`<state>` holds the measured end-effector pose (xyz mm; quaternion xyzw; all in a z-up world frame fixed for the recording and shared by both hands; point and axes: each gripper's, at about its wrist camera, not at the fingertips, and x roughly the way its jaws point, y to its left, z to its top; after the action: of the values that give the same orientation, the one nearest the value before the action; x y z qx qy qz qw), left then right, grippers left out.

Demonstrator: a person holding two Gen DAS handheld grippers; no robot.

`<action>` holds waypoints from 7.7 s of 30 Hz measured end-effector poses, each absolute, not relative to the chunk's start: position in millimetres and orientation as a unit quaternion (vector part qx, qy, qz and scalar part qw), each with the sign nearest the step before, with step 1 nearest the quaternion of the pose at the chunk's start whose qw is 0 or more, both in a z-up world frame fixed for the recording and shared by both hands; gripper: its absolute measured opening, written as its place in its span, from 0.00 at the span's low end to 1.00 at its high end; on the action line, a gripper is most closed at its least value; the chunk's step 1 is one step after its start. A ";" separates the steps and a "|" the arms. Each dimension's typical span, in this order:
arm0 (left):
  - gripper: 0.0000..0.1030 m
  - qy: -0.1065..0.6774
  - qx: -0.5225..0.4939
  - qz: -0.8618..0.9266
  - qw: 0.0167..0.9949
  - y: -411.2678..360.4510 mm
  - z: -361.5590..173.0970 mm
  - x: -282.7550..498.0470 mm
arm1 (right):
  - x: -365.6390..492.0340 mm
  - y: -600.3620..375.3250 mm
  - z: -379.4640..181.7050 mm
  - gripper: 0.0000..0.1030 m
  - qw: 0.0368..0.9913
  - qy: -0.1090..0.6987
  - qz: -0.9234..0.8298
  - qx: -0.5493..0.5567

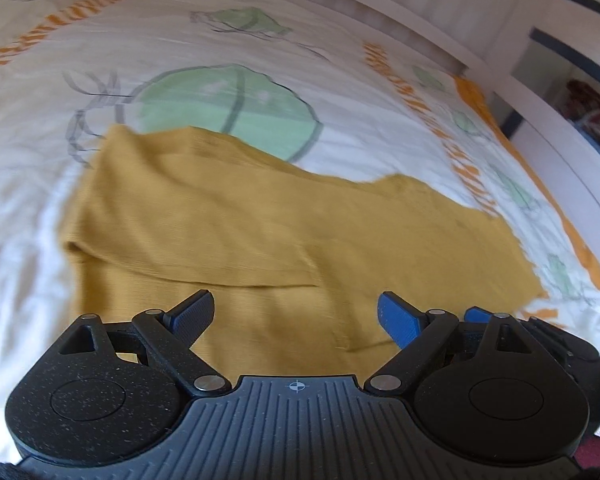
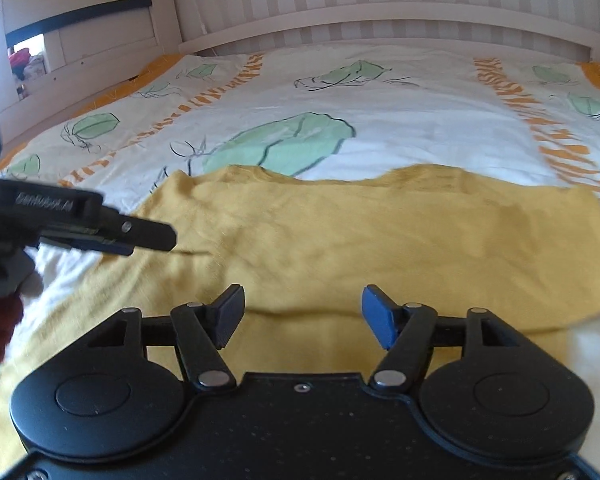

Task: Fold small clothes

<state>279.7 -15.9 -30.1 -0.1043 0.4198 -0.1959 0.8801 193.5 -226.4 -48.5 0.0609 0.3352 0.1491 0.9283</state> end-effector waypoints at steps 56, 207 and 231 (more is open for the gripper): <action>0.08 0.301 -0.031 -0.156 0.940 8.0 84.8 304.7 | 173.6 -244.3 -74.6 0.80 0.924 0.334 0.186 0.021; 0.74 0.459 -0.079 -0.133 0.875 94.2 -53.2 64.0 | 14.0 -321.4 -58.8 1.00 0.822 0.507 0.060 0.252; 0.54 0.441 -0.132 -0.129 0.878 108.9 -58.7 57.0 | 7.4 -320.5 -66.4 1.00 0.836 0.484 0.078 0.246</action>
<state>57.0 108.9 -58.7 -0.1319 0.4412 -0.1289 0.8783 7.4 -320.5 -66.4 0.2456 0.4844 0.0776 0.8361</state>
